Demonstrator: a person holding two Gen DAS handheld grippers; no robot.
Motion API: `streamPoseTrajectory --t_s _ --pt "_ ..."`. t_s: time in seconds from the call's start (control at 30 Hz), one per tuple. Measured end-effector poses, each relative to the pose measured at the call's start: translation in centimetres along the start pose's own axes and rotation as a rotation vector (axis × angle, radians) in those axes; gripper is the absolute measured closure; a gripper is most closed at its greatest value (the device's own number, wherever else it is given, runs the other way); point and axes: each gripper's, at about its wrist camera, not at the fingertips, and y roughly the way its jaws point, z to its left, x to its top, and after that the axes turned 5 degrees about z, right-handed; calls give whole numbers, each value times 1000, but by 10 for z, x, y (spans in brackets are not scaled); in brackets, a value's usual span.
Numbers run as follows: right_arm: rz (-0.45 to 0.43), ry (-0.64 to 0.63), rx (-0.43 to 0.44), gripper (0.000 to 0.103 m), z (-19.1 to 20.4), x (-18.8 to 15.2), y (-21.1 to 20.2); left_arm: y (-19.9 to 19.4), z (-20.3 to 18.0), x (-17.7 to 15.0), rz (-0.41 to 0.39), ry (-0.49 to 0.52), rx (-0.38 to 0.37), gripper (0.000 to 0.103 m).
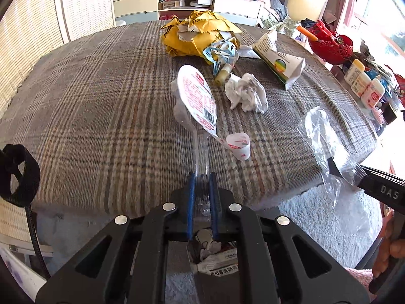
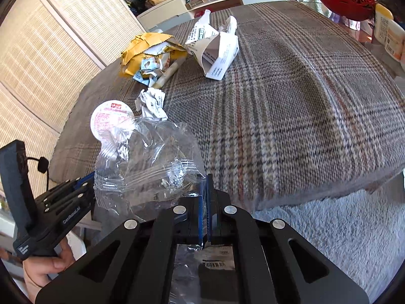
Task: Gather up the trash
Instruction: 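Lift the clear bag and strip off the table and carry them over the bin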
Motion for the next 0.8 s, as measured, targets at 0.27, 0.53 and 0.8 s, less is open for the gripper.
streamPoseTrajectory --t_s 0.27,0.53,0.8 --pt "-2 -13 20 100 8 -32 -7 -24 -7 -36 -29 5 -23 99" --pt "20 -5 26 100 8 -62 -5 -35 -10 -67 -38 -3 -23 99" --pt "68 -7 9 100 5 -96 8 -46 -21 -109 -17 5 -40 99"
